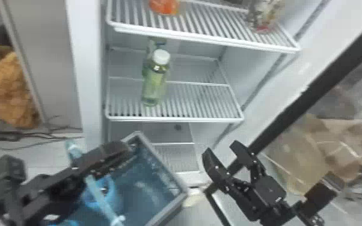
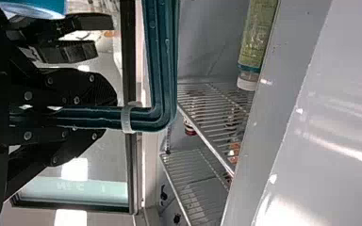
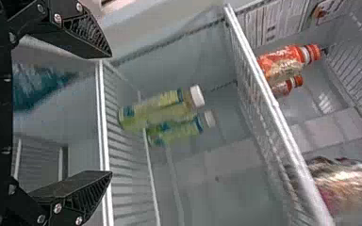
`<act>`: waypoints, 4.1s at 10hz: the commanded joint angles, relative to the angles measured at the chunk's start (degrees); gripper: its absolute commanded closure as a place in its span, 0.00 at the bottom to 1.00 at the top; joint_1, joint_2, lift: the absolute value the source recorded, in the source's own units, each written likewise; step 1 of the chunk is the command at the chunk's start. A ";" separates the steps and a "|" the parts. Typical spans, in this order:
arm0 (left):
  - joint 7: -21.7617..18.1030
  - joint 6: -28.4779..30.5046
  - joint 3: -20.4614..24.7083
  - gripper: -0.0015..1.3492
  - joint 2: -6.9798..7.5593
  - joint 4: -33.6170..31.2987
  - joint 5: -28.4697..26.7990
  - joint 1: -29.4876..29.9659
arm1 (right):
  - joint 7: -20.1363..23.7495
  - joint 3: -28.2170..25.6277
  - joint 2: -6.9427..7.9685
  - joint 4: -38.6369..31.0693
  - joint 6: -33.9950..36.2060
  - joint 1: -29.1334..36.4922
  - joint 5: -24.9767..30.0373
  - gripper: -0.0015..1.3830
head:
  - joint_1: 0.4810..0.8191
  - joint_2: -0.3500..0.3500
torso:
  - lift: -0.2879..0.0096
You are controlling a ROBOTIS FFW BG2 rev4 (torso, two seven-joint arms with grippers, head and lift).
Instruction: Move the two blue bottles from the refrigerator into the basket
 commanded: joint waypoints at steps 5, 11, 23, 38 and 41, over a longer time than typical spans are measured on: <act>-0.04 -0.26 0.89 0.87 -0.62 0.00 0.03 1.17 | 0.07 -10.22 4.19 -7.53 -8.93 15.16 11.61 0.14 | 0.63 0.00 | 0.24; 0.14 -0.26 0.89 0.87 -0.71 0.00 -0.20 1.46 | 2.80 -14.79 7.14 -5.28 -10.90 17.69 14.12 0.14 | 0.63 0.00 | 0.24; 0.67 0.44 0.66 0.87 -0.71 0.00 -0.66 1.46 | 5.52 -15.36 6.74 -0.78 -10.76 14.18 14.81 0.14 | 0.63 0.00 | 0.24; 0.75 0.86 0.31 0.87 -0.97 0.28 -0.77 1.60 | 6.31 -15.36 6.21 2.04 -9.21 12.07 14.12 0.14 | 0.63 0.00 | 0.24; 0.75 0.86 0.20 0.87 -0.97 0.28 -0.77 1.60 | 6.49 -15.36 6.12 2.18 -9.07 11.65 14.35 0.14 | 0.63 0.00 | 0.24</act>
